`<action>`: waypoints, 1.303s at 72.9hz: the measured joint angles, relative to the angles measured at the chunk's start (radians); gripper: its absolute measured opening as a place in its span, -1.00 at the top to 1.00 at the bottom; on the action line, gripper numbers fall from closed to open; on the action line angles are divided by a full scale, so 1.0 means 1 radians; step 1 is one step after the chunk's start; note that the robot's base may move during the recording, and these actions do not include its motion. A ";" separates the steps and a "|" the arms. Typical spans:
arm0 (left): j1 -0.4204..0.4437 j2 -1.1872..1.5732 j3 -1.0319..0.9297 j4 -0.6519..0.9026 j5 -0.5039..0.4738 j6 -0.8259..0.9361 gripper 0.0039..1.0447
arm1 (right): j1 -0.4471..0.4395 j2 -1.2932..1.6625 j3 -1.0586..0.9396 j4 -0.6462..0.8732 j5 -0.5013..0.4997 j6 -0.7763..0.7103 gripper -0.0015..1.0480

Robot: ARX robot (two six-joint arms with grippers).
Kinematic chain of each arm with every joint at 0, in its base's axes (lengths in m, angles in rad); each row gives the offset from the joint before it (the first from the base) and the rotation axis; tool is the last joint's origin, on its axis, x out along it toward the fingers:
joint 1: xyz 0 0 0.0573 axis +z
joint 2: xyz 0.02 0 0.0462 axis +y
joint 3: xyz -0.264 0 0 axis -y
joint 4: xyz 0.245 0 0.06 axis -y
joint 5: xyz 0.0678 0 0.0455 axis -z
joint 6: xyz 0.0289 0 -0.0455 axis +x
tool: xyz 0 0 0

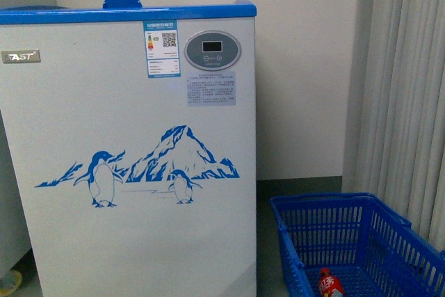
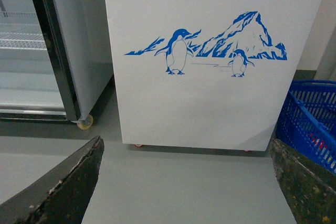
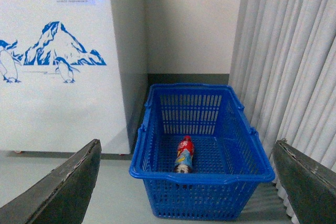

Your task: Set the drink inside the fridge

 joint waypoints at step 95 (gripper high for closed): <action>0.000 0.000 0.000 0.000 0.000 0.000 -0.85 | 0.000 0.000 0.000 0.000 -0.002 0.000 -0.86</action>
